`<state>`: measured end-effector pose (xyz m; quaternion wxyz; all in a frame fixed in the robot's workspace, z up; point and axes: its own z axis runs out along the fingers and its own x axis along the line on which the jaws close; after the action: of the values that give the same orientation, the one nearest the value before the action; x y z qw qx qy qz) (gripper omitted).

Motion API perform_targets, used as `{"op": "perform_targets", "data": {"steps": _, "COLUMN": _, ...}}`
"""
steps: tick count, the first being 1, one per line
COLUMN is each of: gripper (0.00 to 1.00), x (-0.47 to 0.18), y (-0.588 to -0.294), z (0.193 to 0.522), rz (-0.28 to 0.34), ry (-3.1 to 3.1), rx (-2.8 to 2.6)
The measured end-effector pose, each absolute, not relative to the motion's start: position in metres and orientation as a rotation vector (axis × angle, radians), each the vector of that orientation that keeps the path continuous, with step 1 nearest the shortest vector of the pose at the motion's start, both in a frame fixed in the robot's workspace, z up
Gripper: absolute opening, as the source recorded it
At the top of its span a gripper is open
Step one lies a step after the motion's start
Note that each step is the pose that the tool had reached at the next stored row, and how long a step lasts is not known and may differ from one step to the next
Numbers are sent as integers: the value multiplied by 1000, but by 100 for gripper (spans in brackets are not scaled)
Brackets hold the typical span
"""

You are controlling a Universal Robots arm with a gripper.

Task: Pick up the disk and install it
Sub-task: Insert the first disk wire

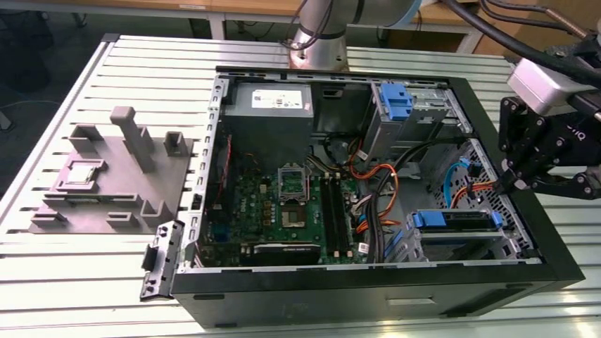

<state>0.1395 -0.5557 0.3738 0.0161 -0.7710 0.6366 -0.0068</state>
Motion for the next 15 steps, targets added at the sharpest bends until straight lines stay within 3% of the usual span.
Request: {"op": "perform_targets", "data": {"steps": 15, "gripper": 10, "x": 140, "y": -556, "z": 373, "rz": -30, "ry": 1883, "rx": -2467}}
